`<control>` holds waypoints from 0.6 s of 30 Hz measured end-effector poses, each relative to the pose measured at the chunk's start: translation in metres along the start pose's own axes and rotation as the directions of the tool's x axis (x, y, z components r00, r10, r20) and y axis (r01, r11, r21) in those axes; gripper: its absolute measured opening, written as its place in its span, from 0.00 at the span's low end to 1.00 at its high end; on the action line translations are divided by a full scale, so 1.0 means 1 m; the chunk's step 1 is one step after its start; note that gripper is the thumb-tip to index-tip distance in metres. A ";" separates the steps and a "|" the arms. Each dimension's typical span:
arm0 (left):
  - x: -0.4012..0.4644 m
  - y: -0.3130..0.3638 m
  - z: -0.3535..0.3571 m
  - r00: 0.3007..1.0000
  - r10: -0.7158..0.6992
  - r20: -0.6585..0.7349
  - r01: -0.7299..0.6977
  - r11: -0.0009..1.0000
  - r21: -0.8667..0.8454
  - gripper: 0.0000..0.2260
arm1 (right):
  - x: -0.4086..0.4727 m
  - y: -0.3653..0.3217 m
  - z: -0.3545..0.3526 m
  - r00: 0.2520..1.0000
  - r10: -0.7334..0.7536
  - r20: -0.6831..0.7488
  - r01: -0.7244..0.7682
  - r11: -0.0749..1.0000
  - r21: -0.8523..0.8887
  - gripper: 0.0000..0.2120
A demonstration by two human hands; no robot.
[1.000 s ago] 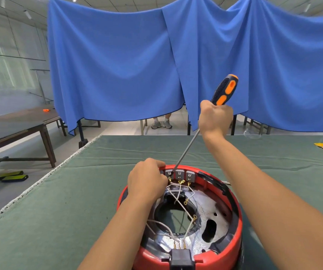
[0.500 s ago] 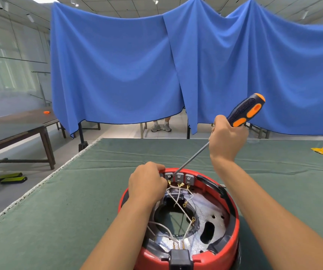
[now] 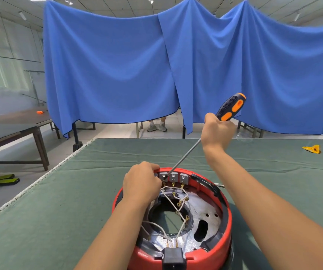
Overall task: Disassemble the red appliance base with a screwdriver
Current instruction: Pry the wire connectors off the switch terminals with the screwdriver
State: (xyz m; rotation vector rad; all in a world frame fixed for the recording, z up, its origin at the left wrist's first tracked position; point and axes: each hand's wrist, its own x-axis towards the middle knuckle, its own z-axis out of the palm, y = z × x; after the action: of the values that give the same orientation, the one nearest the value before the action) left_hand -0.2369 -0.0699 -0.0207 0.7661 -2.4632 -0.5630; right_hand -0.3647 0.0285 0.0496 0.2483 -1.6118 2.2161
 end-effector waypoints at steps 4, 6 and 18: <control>0.000 -0.001 0.000 1.000 0.003 0.001 -0.003 1.000 0.005 0.18 | 0.000 0.002 -0.002 1.000 0.013 -0.008 -0.012 1.000 0.013 0.13; -0.001 -0.002 0.000 1.000 0.011 0.003 -0.011 1.000 0.011 0.18 | -0.002 0.002 -0.007 0.999 0.032 -0.024 -0.031 0.999 0.033 0.07; 0.000 0.001 -0.002 1.000 -0.013 -0.003 0.012 0.996 -0.087 0.04 | -0.017 -0.002 -0.057 0.980 0.106 -0.167 -0.038 0.930 0.366 0.14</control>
State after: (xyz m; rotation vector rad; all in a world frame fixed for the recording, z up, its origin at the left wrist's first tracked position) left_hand -0.2357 -0.0696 -0.0187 0.7475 -2.4149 -0.6684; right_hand -0.3435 0.0790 0.0270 0.0786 -1.1256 2.5015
